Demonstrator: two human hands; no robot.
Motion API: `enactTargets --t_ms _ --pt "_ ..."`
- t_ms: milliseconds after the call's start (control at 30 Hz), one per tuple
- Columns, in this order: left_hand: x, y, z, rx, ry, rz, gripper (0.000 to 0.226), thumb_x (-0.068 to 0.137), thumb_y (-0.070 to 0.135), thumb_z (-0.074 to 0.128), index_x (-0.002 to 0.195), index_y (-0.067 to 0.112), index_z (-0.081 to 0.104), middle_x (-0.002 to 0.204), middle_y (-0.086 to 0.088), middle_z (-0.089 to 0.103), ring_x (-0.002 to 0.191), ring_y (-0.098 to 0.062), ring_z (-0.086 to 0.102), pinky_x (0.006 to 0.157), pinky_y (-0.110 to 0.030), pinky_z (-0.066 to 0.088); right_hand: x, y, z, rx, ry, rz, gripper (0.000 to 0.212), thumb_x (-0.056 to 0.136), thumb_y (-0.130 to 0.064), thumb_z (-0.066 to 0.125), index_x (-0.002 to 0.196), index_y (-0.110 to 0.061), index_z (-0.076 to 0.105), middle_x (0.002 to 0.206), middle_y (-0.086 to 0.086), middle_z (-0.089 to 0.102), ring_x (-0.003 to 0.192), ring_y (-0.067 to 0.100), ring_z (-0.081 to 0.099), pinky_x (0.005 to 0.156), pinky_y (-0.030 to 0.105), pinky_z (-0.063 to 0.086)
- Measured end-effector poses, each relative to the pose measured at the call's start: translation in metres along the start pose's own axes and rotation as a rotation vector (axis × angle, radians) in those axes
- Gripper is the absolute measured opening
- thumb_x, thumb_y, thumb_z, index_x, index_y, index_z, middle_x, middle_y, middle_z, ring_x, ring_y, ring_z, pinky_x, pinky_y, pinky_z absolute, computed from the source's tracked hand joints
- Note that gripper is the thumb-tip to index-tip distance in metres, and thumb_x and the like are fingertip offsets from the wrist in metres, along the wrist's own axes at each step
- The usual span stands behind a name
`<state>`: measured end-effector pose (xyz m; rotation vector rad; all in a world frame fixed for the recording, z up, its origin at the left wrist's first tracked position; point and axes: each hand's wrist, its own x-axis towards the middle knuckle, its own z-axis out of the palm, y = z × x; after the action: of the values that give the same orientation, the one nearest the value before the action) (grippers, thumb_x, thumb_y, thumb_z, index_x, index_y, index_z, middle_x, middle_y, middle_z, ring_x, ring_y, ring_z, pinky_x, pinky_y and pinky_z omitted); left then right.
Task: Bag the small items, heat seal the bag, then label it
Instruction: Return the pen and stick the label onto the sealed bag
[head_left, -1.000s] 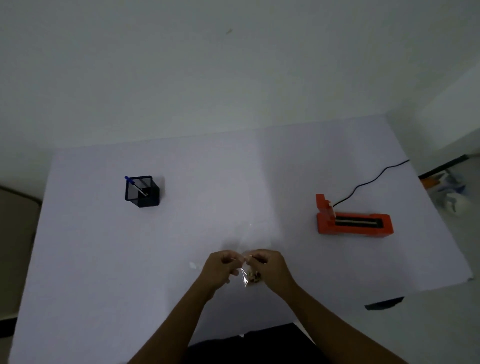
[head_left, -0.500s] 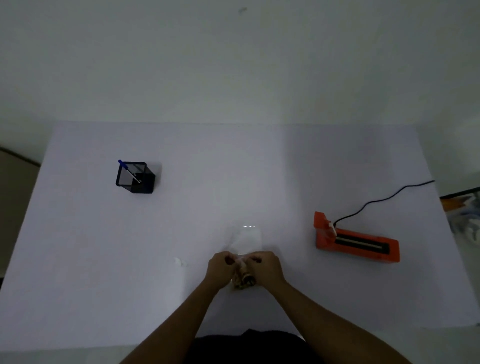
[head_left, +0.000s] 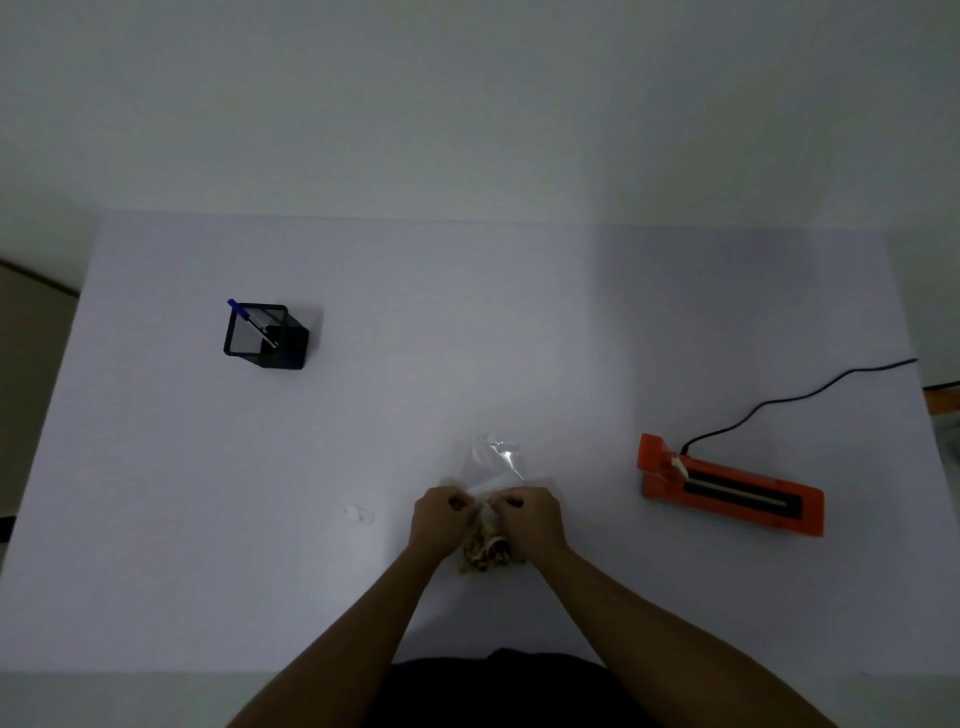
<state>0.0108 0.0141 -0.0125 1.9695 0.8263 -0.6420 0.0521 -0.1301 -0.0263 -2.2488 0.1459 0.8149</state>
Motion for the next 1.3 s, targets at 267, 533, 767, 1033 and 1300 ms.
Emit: enactTargets --t_ms 267,533,767,1033,1300 --pt "0.005 0.003 0.004 0.047 0.011 0.004 0.013 0.087 0.020 0.066 0.082 0.012 0.074 0.074 0.007 0.067 0.069 -0.006 0.061 0.057 -0.012 0.042 0.003 0.003 0.000 0.039 -0.006 0.010 0.018 0.079 -0.025 0.073 0.077 -0.008 0.078 0.073 0.004 0.076 0.070 0.014 0.070 0.066 0.031 0.056" --pt "0.008 0.003 0.008 0.078 0.018 -0.002 0.018 0.085 0.016 0.061 0.069 0.011 0.067 0.066 0.002 0.065 0.060 -0.010 0.059 0.058 -0.023 0.048 0.002 0.002 -0.002 0.012 -0.016 -0.024 0.016 0.079 -0.024 0.072 0.070 -0.012 0.076 0.065 -0.003 0.068 0.062 0.009 0.063 0.055 0.016 0.044" --pt "0.008 0.005 0.011 0.103 0.036 -0.004 0.019 0.085 0.018 0.058 0.068 0.012 0.064 0.064 0.003 0.062 0.059 -0.012 0.058 0.056 -0.024 0.047 0.002 0.000 -0.001 -0.034 0.015 -0.040 0.034 0.081 -0.026 0.068 0.051 -0.020 0.053 0.047 -0.008 0.046 0.045 0.001 0.044 0.044 0.013 0.031" --pt "0.005 0.010 0.013 0.124 0.061 -0.023 0.021 0.085 0.020 0.057 0.065 0.021 0.057 0.064 0.006 0.059 0.057 -0.008 0.055 0.053 -0.020 0.042 0.006 0.003 0.004 -0.064 0.013 0.012 0.035 0.080 -0.031 0.068 0.055 -0.009 0.058 0.052 -0.004 0.052 0.047 0.006 0.047 0.045 0.021 0.034" --pt "0.003 0.012 0.015 0.173 0.087 -0.022 0.015 0.086 0.021 0.057 0.073 0.016 0.063 0.072 0.002 0.066 0.065 -0.013 0.063 0.059 -0.027 0.051 0.004 0.000 0.000 -0.099 0.040 0.043 0.028 0.078 -0.037 0.074 0.066 -0.017 0.058 0.067 -0.003 0.062 0.061 0.013 0.058 0.049 0.021 0.037"
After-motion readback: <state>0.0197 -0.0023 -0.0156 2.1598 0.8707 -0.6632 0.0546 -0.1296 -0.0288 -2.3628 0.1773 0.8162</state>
